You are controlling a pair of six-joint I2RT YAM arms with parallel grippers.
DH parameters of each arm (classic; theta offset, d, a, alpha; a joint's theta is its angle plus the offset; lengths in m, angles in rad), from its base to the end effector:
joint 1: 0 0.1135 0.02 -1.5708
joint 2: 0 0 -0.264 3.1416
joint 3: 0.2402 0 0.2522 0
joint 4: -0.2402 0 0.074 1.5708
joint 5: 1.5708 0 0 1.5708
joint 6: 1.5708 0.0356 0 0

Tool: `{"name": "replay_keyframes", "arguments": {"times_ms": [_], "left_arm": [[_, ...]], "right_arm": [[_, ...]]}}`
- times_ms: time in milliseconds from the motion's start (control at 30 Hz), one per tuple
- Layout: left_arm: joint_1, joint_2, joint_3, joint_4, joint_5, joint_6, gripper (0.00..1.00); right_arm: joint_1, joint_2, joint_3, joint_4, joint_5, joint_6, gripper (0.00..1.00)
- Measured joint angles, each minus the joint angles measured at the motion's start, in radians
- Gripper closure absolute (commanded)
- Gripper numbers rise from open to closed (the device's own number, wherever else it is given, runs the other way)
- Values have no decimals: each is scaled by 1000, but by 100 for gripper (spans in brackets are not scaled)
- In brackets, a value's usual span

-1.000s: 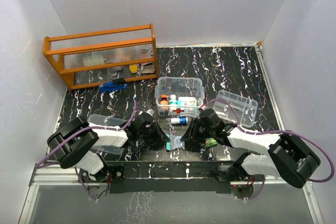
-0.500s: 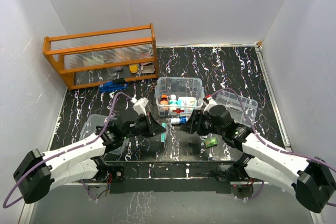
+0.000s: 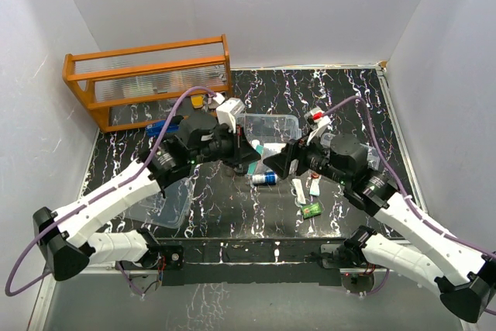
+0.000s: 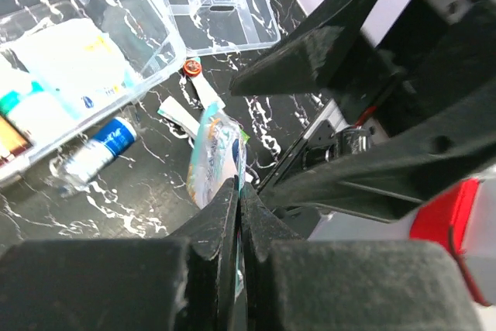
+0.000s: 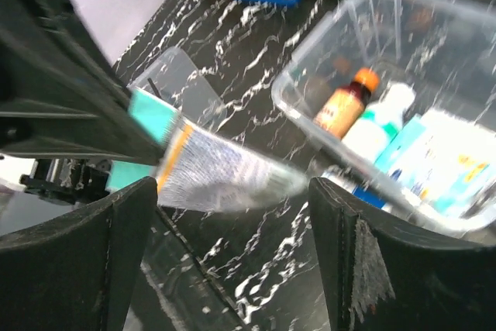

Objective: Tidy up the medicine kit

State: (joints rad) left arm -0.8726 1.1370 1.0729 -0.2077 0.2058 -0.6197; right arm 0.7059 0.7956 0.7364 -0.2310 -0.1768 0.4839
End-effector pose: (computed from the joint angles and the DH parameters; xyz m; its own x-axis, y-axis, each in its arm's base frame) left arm 0.1630 -0.2055 0.3680 -0.6495 -0.1105 -0.7523 0.6132 0.5089 -0.6041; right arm 0.1389 0.1266 0.3163 -0.5495 0.1334 -0.8248 -0.5775 0.6527 0.4903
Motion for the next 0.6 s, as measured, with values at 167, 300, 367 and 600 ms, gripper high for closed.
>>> {"name": "replay_keyframes", "arguments": {"times_ms": [167,300,367,600], "left_arm": [[0,79,132,-126,50,253,100],[0,79,163,-194,87,452,100],[0,76,175,-211,111,528,100],[0,35,193,-242,210,704,100]], "right_arm": [[0,3,102,-6,-38,-275,21],[0,8,111,-11,-122,-498,20],[0,20,111,-18,-175,-583,21],[0,113,152,-64,-341,-775,40]]}}
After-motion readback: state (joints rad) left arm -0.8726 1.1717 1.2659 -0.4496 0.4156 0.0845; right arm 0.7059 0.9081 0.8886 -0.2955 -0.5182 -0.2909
